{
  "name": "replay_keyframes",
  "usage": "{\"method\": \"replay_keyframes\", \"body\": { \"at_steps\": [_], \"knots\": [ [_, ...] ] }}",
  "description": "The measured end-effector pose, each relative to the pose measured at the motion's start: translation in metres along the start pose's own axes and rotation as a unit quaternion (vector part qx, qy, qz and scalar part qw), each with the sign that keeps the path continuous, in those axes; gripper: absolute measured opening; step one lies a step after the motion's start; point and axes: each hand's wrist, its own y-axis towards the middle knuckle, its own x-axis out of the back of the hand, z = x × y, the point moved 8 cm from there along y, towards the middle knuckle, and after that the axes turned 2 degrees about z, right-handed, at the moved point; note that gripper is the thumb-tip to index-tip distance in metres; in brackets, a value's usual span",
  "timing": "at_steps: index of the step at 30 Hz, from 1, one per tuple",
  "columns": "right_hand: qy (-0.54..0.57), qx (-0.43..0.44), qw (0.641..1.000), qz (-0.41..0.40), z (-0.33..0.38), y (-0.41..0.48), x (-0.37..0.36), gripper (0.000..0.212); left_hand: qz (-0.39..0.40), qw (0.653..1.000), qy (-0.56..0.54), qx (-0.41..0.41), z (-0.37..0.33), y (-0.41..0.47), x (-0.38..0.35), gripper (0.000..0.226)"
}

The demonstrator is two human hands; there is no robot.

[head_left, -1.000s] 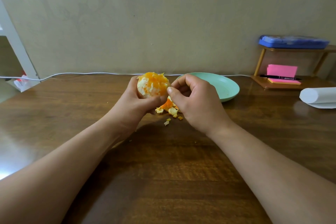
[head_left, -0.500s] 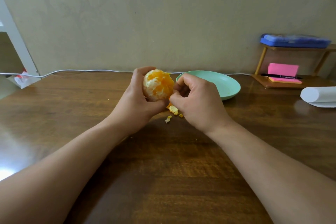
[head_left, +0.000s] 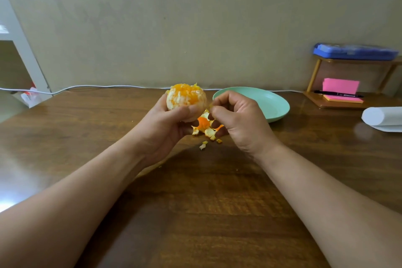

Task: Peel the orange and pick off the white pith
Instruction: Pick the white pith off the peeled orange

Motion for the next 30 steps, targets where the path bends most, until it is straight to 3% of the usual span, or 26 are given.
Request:
{"method": "replay_keyframes", "body": {
  "at_steps": [3,6,10,13,16,20,26,30],
  "knots": [
    [-0.127,0.033,0.991,0.006,0.002,-0.002,-0.003,0.015,0.002,0.999,-0.039,0.022,0.003,0.001,0.002,0.047],
    [-0.219,0.049,0.974,0.020,0.003,-0.004,-0.010,0.009,-0.006,0.996,-0.070,0.050,0.007,0.000,0.005,0.053],
    [-0.250,0.063,0.966,-0.012,0.006,-0.001,-0.004,0.007,-0.020,0.992,-0.103,0.072,0.010,0.000,0.009,0.045],
    [-0.179,0.074,0.980,-0.037,0.013,-0.001,0.002,0.009,-0.013,0.992,-0.100,0.082,0.011,0.000,0.009,0.047],
    [-0.131,0.087,0.987,-0.044,0.022,-0.006,-0.001,0.003,0.017,0.994,-0.060,0.088,0.014,-0.001,0.003,0.047],
    [-0.163,0.095,0.980,-0.059,0.023,-0.007,0.001,0.009,0.024,0.998,-0.003,0.061,0.011,-0.001,-0.002,0.045],
    [-0.270,0.117,0.955,-0.029,0.023,-0.007,-0.004,0.011,-0.052,0.988,0.139,0.042,0.007,-0.003,0.012,0.090],
    [-0.299,0.123,0.946,-0.036,0.025,-0.007,-0.005,0.010,-0.053,0.981,0.187,0.025,0.003,-0.005,0.012,0.091]
  ]
}}
